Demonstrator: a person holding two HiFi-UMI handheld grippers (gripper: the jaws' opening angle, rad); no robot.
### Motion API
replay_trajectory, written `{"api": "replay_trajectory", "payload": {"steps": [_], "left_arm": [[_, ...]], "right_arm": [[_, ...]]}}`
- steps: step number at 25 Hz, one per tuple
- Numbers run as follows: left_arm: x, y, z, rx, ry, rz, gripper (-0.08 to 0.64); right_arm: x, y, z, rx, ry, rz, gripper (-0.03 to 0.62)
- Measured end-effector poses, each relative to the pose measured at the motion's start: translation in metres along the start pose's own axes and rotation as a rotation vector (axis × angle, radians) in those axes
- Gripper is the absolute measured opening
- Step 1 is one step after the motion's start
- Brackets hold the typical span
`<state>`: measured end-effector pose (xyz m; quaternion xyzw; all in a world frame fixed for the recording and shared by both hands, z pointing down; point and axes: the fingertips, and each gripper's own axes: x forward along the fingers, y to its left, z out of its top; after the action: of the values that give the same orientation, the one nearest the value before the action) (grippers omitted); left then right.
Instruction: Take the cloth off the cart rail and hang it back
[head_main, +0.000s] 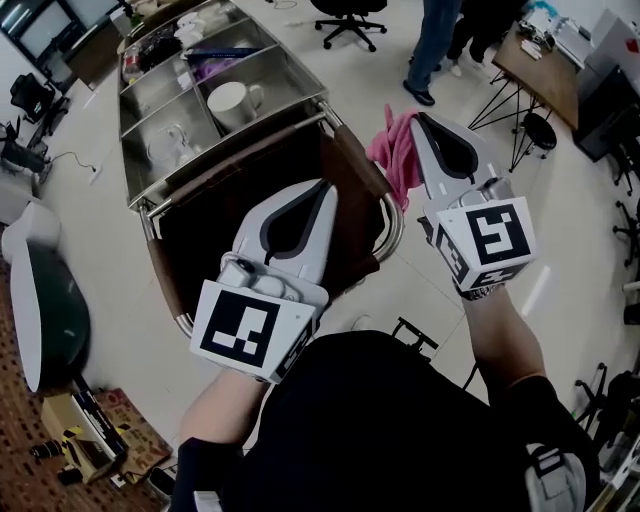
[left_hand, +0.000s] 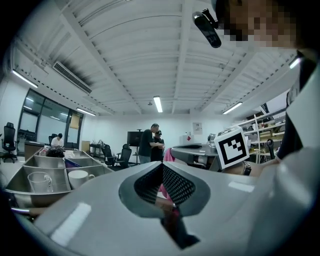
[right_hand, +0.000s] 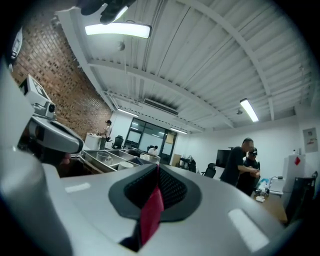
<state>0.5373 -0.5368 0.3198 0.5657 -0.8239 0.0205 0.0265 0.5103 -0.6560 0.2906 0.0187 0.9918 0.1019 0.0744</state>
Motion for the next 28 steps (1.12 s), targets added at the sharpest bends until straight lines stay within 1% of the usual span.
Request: {"api": "replay_trajectory", "payload": {"steps": [2,5,6,8,9,12,13,15,18,19,24,28], "left_arm": [[-0.002,0.008,-0.003,0.007,-0.017,0.016,0.000],[-0.001,0.019,0.009,0.062,-0.167,0.028,0.000],[-0.001,0.021,0.008,0.068,-0.186,0.028,0.000],[-0.003,0.024,0.002,0.058,-0.163,0.019,0.000],[-0.005,0.026,-0.002,0.045,-0.128,0.011,0.000],[-0.011,0.029,-0.014,0.001,-0.025,-0.016,0.000],[-0.012,0.029,-0.016,-0.007,-0.012,-0.027,0.000],[-0.011,0.030,-0.014,-0.003,-0.035,-0.044,0.000],[-0.012,0.029,-0.019,-0.028,0.021,-0.077,0.000],[-0.012,0.031,-0.019,-0.032,0.029,-0.087,0.000],[-0.017,0.034,-0.012,-0.038,0.032,-0.135,0.000],[-0.008,0.030,-0.008,-0.039,0.041,-0.164,0.000]], "right_arm": [[0.009,0.019,-0.005,-0.006,-0.003,0.050,0.009],[0.017,0.049,-0.020,-0.020,0.013,0.127,0.009],[0.018,0.059,-0.027,-0.025,0.021,0.150,0.009],[0.022,0.078,-0.038,-0.032,0.049,0.187,0.009],[0.025,0.085,-0.042,-0.032,0.067,0.199,0.009],[0.030,0.098,-0.052,-0.026,0.117,0.203,0.011],[0.030,0.100,-0.056,-0.023,0.131,0.199,0.011],[0.029,0.102,-0.062,-0.016,0.155,0.190,0.012],[0.029,0.101,-0.067,-0.010,0.184,0.162,0.012],[0.029,0.101,-0.067,-0.008,0.191,0.152,0.012],[0.025,0.104,-0.066,0.003,0.219,0.108,0.012],[0.018,0.095,-0.073,0.016,0.248,0.082,0.012]]}}
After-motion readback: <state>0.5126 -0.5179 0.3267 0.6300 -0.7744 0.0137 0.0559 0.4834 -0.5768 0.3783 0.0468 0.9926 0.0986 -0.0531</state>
